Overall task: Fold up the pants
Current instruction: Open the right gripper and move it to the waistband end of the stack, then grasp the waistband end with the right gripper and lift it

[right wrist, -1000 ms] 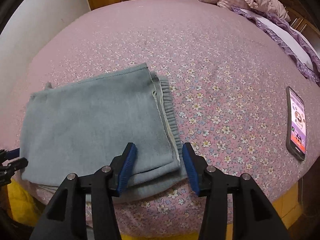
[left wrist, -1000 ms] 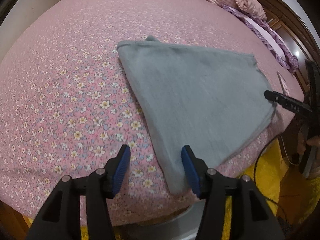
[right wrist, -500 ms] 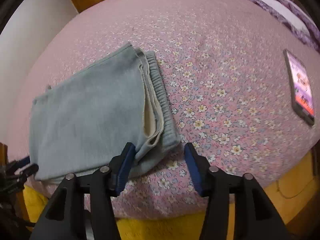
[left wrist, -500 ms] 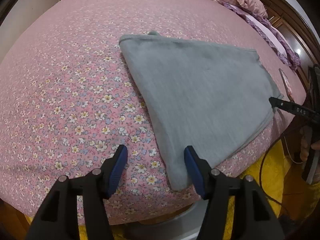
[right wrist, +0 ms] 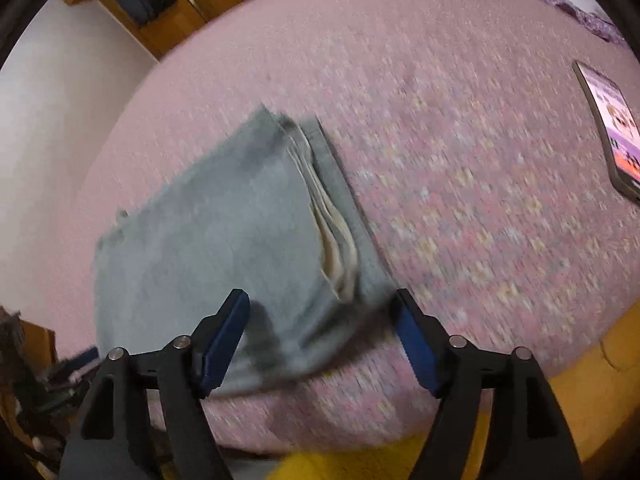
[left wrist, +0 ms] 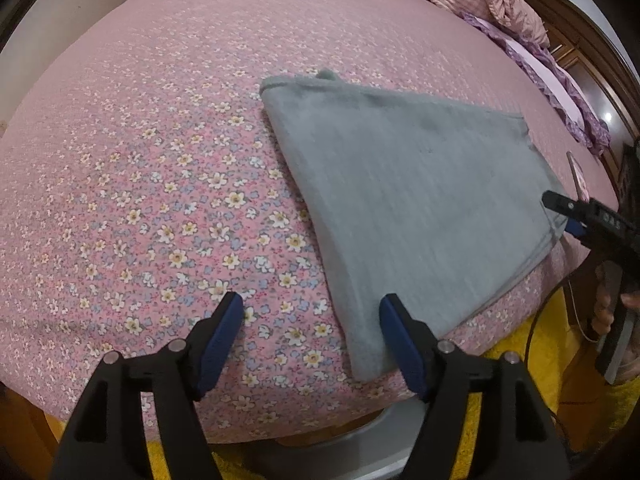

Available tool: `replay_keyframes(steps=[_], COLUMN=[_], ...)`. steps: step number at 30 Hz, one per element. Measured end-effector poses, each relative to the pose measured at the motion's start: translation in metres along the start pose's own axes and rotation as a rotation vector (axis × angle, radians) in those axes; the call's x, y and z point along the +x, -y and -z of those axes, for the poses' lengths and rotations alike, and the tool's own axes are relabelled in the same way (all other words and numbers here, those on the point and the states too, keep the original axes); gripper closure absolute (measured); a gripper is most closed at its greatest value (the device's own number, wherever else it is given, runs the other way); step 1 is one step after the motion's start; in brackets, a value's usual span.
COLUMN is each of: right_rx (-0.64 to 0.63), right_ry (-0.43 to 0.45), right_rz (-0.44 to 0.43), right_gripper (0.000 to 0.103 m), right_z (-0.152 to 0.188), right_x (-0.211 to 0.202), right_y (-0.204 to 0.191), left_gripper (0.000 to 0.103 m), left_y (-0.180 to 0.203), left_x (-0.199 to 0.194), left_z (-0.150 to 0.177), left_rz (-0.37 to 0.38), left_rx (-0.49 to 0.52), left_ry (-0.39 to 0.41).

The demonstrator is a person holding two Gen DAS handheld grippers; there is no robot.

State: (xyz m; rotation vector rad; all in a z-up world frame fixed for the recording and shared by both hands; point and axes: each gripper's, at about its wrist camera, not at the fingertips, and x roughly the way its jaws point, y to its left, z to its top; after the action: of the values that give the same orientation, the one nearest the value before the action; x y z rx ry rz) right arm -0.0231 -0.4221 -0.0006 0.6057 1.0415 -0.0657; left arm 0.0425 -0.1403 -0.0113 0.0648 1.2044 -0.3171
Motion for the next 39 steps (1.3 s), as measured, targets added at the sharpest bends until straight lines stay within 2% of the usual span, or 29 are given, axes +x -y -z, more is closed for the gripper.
replay_keyframes(steps=[1, 3, 4, 5, 6, 7, 10, 13, 17, 20, 23, 25, 29, 34, 39], right_rx=[0.008, -0.003, -0.014, -0.011, 0.011, 0.02, -0.026, -0.123, -0.297, -0.496, -0.641, -0.721, -0.794, -0.832, -0.868], right_ry=[0.007, 0.034, 0.043, 0.047, 0.041, 0.042, 0.072, 0.12, 0.191, 0.248, 0.279, 0.274, 0.232, 0.158, 0.059], right_rz=[0.008, 0.044, 0.052, 0.03, -0.019, -0.025, 0.015, 0.081, 0.113, 0.133, 0.12, 0.094, 0.046, -0.011, -0.003], right_gripper=[0.029, 0.041, 0.054, 0.066, 0.072, 0.074, 0.076, 0.076, 0.076, 0.076, 0.076, 0.076, 0.076, 0.076, 0.075], right_z=[-0.001, -0.001, -0.001, -0.001, -0.001, -0.002, 0.002, 0.003, 0.006, 0.019, 0.03, 0.04, 0.056, 0.079, 0.095], right_x=[0.002, 0.003, 0.003, 0.003, 0.003, 0.003, -0.005, -0.018, -0.039, -0.051, -0.046, -0.039, -0.017, 0.013, 0.047], right_y=[0.0, -0.003, -0.005, -0.005, -0.003, -0.003, -0.011, -0.036, -0.08, -0.131, -0.178, -0.207, -0.246, -0.273, -0.293], left_gripper=[0.029, 0.029, 0.029, 0.029, 0.029, 0.029, 0.029, 0.029, 0.029, 0.029, 0.029, 0.029, 0.029, 0.029, 0.029], left_y=[-0.002, -0.006, -0.008, -0.012, -0.015, -0.019, -0.032, -0.046, -0.074, -0.085, -0.099, -0.105, -0.12, -0.127, -0.141], left_x=[-0.003, -0.008, -0.011, -0.014, -0.015, -0.016, -0.019, -0.02, -0.024, -0.027, -0.033, -0.037, -0.044, -0.049, -0.053], left_z=[0.0, 0.0, 0.0, -0.001, -0.002, -0.002, -0.001, -0.001, 0.001, 0.002, 0.003, 0.005, 0.012, 0.022, 0.032], left_rz=[-0.003, -0.012, -0.015, -0.017, -0.018, -0.018, -0.03, -0.044, -0.051, -0.053, -0.05, -0.054, -0.061, -0.069, -0.051], left_rx=[-0.002, -0.007, -0.013, -0.024, -0.033, -0.042, -0.071, -0.109, -0.159, -0.185, -0.202, -0.206, -0.225, -0.24, -0.266], left_ry=[0.004, 0.013, 0.018, 0.023, 0.025, 0.027, 0.03, 0.026, 0.036, 0.045, 0.062, 0.073, 0.095, 0.1, 0.1])
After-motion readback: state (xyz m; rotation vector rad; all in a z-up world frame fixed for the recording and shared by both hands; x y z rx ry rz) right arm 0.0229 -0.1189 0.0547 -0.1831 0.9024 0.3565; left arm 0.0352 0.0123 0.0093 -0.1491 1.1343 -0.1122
